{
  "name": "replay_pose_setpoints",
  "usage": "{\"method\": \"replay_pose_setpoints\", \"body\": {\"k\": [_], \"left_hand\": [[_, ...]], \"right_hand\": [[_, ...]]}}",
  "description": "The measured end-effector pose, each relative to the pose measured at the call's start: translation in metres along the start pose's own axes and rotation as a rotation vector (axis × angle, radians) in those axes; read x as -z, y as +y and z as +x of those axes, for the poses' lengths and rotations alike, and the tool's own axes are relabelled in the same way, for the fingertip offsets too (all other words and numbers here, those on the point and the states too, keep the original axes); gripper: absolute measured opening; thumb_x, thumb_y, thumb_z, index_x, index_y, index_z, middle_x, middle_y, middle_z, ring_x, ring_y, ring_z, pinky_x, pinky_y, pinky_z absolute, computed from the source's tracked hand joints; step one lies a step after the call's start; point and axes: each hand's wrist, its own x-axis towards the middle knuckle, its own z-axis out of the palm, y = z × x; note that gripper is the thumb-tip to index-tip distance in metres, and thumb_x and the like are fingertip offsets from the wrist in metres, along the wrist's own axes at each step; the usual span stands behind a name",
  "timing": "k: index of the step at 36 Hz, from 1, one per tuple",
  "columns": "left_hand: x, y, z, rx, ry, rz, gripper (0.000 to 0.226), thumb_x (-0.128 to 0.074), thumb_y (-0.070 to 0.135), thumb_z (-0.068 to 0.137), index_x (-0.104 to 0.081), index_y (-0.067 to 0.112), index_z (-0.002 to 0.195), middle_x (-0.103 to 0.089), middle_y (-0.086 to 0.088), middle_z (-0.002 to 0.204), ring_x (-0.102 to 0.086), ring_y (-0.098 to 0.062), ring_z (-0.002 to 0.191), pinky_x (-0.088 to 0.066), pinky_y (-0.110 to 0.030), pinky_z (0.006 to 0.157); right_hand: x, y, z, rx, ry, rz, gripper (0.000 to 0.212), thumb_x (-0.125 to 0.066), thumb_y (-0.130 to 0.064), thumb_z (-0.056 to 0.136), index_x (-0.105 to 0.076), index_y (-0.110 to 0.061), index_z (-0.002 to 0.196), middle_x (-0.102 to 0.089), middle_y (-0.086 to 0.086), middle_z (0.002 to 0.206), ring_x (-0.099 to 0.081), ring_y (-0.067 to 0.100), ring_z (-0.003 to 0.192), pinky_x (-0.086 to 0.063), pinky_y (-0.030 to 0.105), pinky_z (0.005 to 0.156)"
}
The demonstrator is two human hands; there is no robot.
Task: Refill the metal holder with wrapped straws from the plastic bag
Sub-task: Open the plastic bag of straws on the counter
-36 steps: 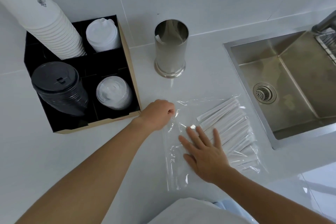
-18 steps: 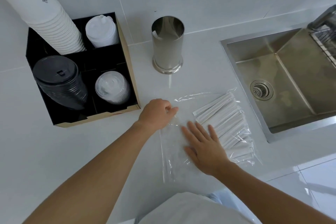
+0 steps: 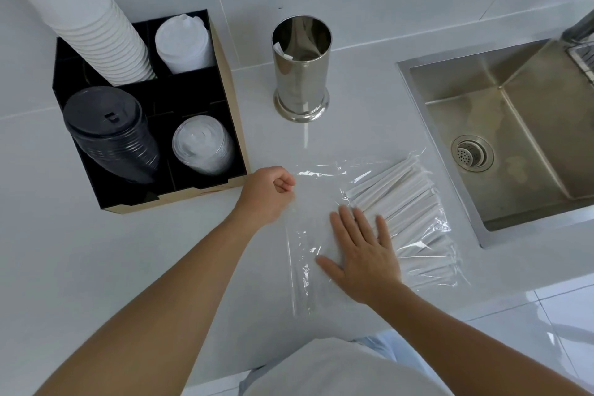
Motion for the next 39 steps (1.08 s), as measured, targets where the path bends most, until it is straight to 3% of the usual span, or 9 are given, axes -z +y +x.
{"method": "replay_pose_setpoints", "body": {"k": [9,13,17,21,27,30,32,36,39], "left_hand": [[0.000,-0.002,-0.010,0.071,0.177,-0.181,0.038,-0.064,0.006,0.077,-0.057,0.043,0.082,-0.062,-0.001,0.104,-0.057,-0.003,0.060,-0.043,-0.017,0.053],[-0.008,0.004,-0.015,0.086,0.219,-0.187,0.028,-0.064,0.009,0.078,-0.059,0.034,0.091,-0.058,0.001,0.114,-0.058,0.000,0.061,-0.042,-0.015,0.055],[-0.016,0.009,-0.016,0.099,0.267,-0.180,0.032,-0.061,0.010,0.081,-0.058,0.035,0.100,-0.050,0.005,0.117,-0.060,0.004,0.063,-0.038,-0.001,0.050],[-0.017,0.009,-0.016,0.165,0.334,-0.242,0.029,-0.060,0.011,0.084,-0.062,0.038,0.095,-0.055,0.010,0.109,-0.060,0.005,0.063,-0.040,-0.004,0.048],[-0.019,0.004,-0.016,0.238,0.208,-0.297,0.023,-0.057,0.013,0.083,-0.070,0.028,0.071,-0.062,0.012,0.057,-0.055,-0.002,0.052,-0.039,-0.011,0.044],[-0.024,0.010,-0.019,0.277,0.152,-0.259,0.012,-0.064,0.033,0.075,-0.074,0.027,0.080,-0.068,0.015,0.066,-0.064,-0.003,0.065,-0.047,-0.016,0.056],[-0.029,0.013,-0.023,0.262,0.128,-0.205,0.022,-0.071,0.041,0.070,-0.071,0.028,0.087,-0.070,0.012,0.075,-0.067,-0.005,0.070,-0.052,-0.020,0.060],[-0.035,0.017,-0.029,0.214,0.125,-0.107,0.008,-0.067,0.022,0.074,-0.066,0.029,0.077,-0.067,0.010,0.070,-0.064,-0.008,0.065,-0.045,-0.015,0.050],[-0.031,0.016,-0.030,0.209,0.146,-0.123,0.018,-0.060,0.014,0.078,-0.070,0.030,0.076,-0.066,0.013,0.067,-0.060,-0.002,0.060,-0.041,-0.006,0.047]], "right_hand": [[0.000,0.000,0.001,-0.001,0.003,-0.018,0.085,-0.012,-0.076,0.088,-0.003,-0.025,0.156,0.004,-0.005,0.163,0.016,0.013,0.145,0.011,0.050,0.117],[0.002,-0.001,0.000,0.003,0.010,-0.020,0.085,-0.014,-0.075,0.089,-0.004,-0.024,0.156,-0.001,-0.004,0.164,0.013,0.015,0.146,0.010,0.050,0.118],[0.002,-0.001,0.001,0.003,0.016,-0.015,0.085,-0.015,-0.075,0.089,-0.007,-0.024,0.156,-0.002,-0.003,0.163,0.012,0.015,0.146,0.010,0.050,0.117],[0.000,0.001,0.002,0.005,-0.006,-0.046,0.085,-0.008,-0.076,0.088,0.003,-0.026,0.155,0.007,-0.005,0.163,0.019,0.015,0.145,0.016,0.049,0.117],[-0.001,0.001,0.000,0.004,0.009,-0.041,0.084,-0.007,-0.076,0.088,0.004,-0.025,0.154,0.010,-0.006,0.160,0.017,0.014,0.145,0.014,0.049,0.117],[-0.002,0.001,0.001,-0.001,0.006,-0.038,0.084,-0.007,-0.075,0.088,0.003,-0.024,0.154,0.011,-0.006,0.159,0.016,0.014,0.145,0.013,0.050,0.117],[-0.002,0.001,0.001,-0.001,-0.002,-0.046,0.083,-0.005,-0.076,0.088,0.007,-0.025,0.153,0.013,-0.006,0.159,0.018,0.014,0.145,0.014,0.050,0.117],[-0.003,0.002,0.001,-0.004,-0.009,-0.055,0.083,-0.002,-0.076,0.087,0.009,-0.026,0.153,0.016,-0.007,0.158,0.019,0.015,0.145,0.016,0.050,0.116],[-0.003,0.001,0.001,-0.004,-0.008,-0.050,0.084,-0.003,-0.076,0.087,0.008,-0.025,0.153,0.015,-0.007,0.159,0.017,0.015,0.146,0.014,0.050,0.117]]}}
